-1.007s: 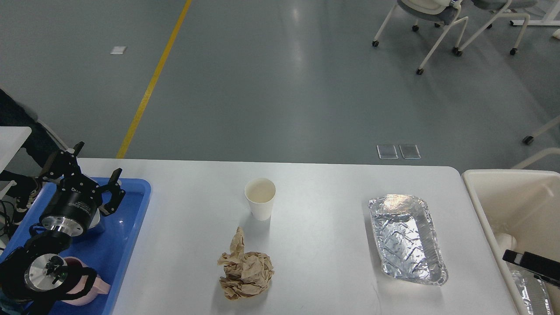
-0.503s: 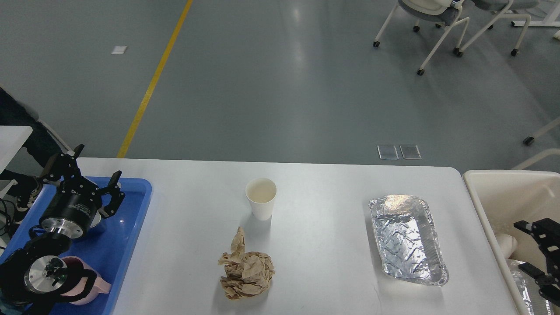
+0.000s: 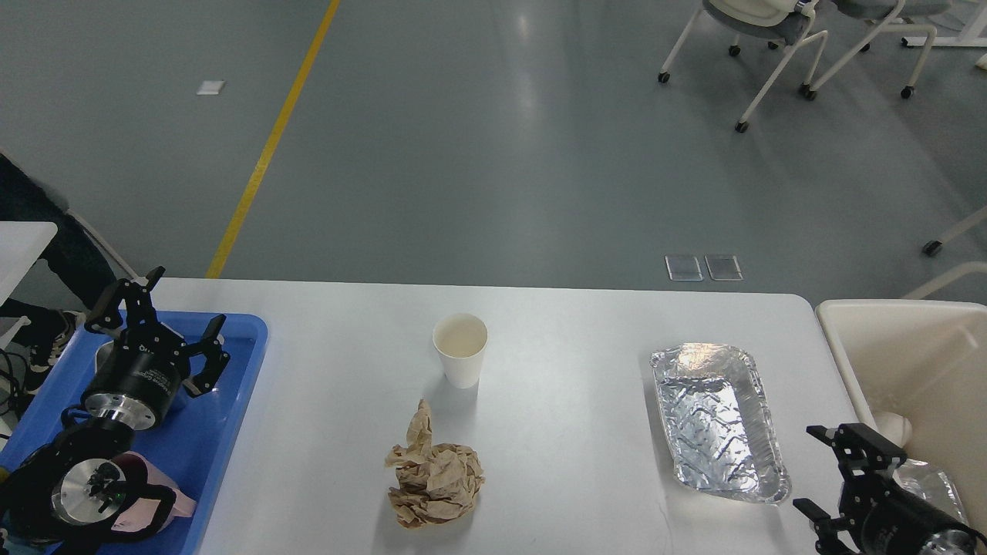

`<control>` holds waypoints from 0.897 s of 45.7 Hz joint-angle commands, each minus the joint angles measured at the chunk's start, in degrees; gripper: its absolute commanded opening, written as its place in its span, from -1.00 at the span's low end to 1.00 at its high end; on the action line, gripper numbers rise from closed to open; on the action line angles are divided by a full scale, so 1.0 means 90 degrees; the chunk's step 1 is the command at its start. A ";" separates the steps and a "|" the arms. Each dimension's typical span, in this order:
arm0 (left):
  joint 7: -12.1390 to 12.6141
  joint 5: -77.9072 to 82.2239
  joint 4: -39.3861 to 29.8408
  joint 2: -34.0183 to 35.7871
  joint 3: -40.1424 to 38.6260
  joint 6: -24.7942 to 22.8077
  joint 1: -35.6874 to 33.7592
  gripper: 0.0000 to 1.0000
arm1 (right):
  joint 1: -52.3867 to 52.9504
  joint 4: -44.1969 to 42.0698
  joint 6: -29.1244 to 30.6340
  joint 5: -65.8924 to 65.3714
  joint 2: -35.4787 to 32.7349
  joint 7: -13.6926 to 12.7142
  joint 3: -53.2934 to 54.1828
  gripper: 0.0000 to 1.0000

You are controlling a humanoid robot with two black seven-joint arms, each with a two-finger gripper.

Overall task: Tidy desktop
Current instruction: 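Grasp the near edge of the foil tray with the right gripper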

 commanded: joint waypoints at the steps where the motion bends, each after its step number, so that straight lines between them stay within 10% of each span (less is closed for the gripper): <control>1: 0.0000 0.0000 0.0010 0.0018 0.0001 0.0000 0.0012 0.94 | -0.0033 -0.0004 -0.0196 -0.0004 0.0328 -0.0007 -0.0099 1.00; 41: 0.0000 0.0000 0.0040 0.0037 0.0011 0.0019 0.0032 0.94 | 0.0348 -0.0814 -0.0890 -0.0004 0.1851 -0.0329 -0.0344 1.00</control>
